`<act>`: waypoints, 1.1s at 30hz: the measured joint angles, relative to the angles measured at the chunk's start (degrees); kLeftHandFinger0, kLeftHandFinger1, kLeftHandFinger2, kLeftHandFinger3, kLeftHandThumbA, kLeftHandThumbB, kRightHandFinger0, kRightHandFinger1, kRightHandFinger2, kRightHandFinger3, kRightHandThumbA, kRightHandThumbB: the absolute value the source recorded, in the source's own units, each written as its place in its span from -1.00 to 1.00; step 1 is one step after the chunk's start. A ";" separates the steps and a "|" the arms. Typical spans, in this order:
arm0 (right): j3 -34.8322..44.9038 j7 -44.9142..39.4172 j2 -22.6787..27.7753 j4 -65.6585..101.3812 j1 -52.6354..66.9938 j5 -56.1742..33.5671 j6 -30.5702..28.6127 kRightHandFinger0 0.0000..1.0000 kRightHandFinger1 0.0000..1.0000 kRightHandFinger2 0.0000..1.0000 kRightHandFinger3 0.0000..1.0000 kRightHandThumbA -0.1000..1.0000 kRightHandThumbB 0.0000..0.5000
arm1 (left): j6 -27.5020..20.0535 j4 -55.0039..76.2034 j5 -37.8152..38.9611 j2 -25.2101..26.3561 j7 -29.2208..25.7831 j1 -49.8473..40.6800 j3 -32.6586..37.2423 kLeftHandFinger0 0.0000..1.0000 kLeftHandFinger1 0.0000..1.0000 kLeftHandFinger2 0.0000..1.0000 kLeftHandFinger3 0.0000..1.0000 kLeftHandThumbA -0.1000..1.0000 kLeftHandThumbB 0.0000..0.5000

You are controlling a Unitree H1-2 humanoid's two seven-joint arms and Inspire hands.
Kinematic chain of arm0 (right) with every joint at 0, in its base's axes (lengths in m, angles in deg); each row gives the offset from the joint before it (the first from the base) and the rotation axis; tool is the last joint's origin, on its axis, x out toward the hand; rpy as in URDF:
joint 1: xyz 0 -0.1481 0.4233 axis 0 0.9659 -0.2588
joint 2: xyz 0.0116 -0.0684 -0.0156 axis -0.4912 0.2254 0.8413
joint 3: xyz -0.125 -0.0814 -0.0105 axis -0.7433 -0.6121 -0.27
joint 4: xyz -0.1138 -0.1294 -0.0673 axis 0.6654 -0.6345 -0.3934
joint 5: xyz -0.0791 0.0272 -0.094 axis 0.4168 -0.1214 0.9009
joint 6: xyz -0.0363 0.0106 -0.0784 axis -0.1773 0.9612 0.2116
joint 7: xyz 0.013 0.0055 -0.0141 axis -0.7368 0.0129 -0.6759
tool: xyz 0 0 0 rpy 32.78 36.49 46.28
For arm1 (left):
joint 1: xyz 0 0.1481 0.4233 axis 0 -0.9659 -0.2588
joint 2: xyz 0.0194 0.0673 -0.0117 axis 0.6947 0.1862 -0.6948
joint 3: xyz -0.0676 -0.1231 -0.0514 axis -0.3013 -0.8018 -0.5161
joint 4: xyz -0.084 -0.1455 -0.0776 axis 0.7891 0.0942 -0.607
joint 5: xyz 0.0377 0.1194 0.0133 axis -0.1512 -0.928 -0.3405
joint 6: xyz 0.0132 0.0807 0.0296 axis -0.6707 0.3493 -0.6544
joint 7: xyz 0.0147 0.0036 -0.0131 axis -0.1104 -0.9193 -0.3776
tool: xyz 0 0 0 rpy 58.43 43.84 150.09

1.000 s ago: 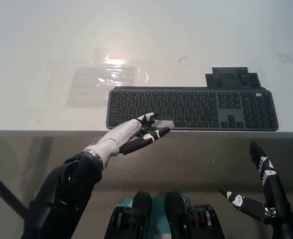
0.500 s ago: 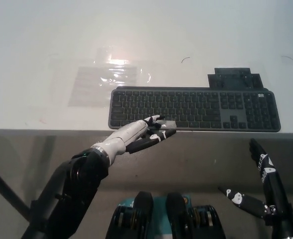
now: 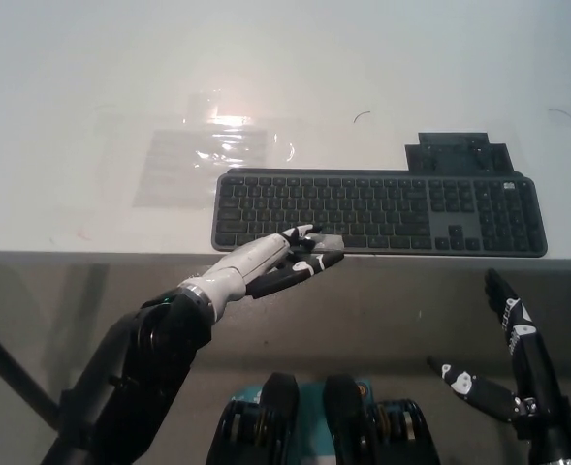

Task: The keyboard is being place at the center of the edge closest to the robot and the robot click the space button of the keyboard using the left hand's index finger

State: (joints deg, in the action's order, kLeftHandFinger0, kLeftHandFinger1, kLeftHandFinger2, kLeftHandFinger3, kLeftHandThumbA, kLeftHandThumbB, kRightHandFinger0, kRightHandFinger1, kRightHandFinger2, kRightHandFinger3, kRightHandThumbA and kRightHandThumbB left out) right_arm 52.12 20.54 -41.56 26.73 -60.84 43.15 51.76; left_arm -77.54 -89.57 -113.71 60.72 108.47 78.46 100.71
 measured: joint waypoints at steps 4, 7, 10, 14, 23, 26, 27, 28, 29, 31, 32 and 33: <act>0.00 0.00 0.00 -0.20 -0.22 0.01 0.00 1.00 1.00 1.00 1.00 0.90 -0.94 | -0.02 -1.59 0.72 -0.53 -0.48 0.52 -0.26 1.00 1.00 0.99 1.00 1.00 -0.27; -0.02 0.00 -0.01 -0.26 -0.44 0.10 0.00 1.00 1.00 1.00 1.00 0.91 -0.94 | -0.03 -3.42 1.31 -0.78 -0.80 1.31 -0.36 1.00 1.00 1.00 1.00 1.00 -0.36; -0.04 0.00 0.00 -0.26 -0.56 0.18 0.00 1.00 1.00 1.00 1.00 0.93 -0.90 | -0.05 -4.79 1.78 -1.13 -1.40 2.00 -0.41 1.00 1.00 1.00 1.00 1.00 -0.35; -0.08 0.01 -0.02 -0.26 -0.79 0.48 0.00 1.00 1.00 1.00 1.00 0.96 -0.84 | -0.97 -8.57 2.40 -1.74 -2.41 4.06 -0.41 1.00 1.00 1.00 1.00 1.00 -0.31; -0.15 0.02 -0.02 -0.51 -2.37 1.11 0.00 1.00 1.00 1.00 1.00 0.95 -0.80 | -2.21 -14.70 3.14 -2.76 -5.75 7.40 0.59 1.00 1.00 1.00 1.00 1.00 -0.22; -0.21 0.02 -0.02 -0.68 -3.02 1.17 0.00 1.00 1.00 1.00 1.00 0.94 -0.75 | -2.22 -14.79 3.15 -2.73 -6.93 7.38 1.37 1.00 1.00 1.00 1.00 1.00 -0.12; -0.25 0.02 -0.02 -0.69 -3.18 1.20 0.00 1.00 1.00 1.00 1.00 0.95 -0.72 | -2.21 -14.39 3.14 -2.62 -7.08 7.21 1.56 1.00 1.00 1.00 1.00 1.00 -0.10; -0.30 0.02 -0.01 -0.70 -3.38 1.32 0.00 1.00 1.00 1.00 1.00 0.96 -0.72 | -2.19 -13.32 3.14 -2.28 -7.16 6.65 1.87 1.00 1.00 1.00 1.00 1.00 -0.13; -0.36 0.02 -0.01 -0.69 -3.50 1.48 0.01 1.00 1.00 1.00 1.00 0.95 -0.71 | -1.96 -11.20 3.07 -1.92 -7.09 5.85 2.11 0.64 0.60 0.48 1.00 1.00 -0.16; -0.37 0.02 0.04 -0.69 -3.53 1.88 0.01 1.00 1.00 1.00 1.00 0.95 -0.72 | -1.55 -6.57 3.08 -1.04 -6.60 3.00 2.58 -0.15 -0.41 -0.23 1.00 1.00 -0.15; -0.38 0.02 0.06 -0.70 -3.56 2.07 0.03 1.00 1.00 1.00 1.00 0.95 -0.74 | -0.97 -3.17 3.26 -0.61 -6.04 1.22 2.66 -0.58 -0.70 -0.14 1.00 1.00 -0.09; -0.38 0.02 0.05 -0.71 -3.60 2.17 0.04 1.00 1.00 1.00 1.00 0.94 -0.75 | -0.68 -0.98 3.49 -0.43 -5.56 -0.23 2.71 -0.76 -0.68 0.21 1.00 1.00 -0.06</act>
State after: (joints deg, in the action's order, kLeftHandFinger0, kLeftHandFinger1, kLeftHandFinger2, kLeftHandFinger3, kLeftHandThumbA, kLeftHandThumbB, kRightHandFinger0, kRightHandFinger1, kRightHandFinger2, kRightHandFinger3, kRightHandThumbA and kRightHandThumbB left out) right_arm 51.74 20.56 -41.51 26.02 -64.44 45.32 51.80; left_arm -78.22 -90.55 -110.22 60.28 102.91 78.23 103.42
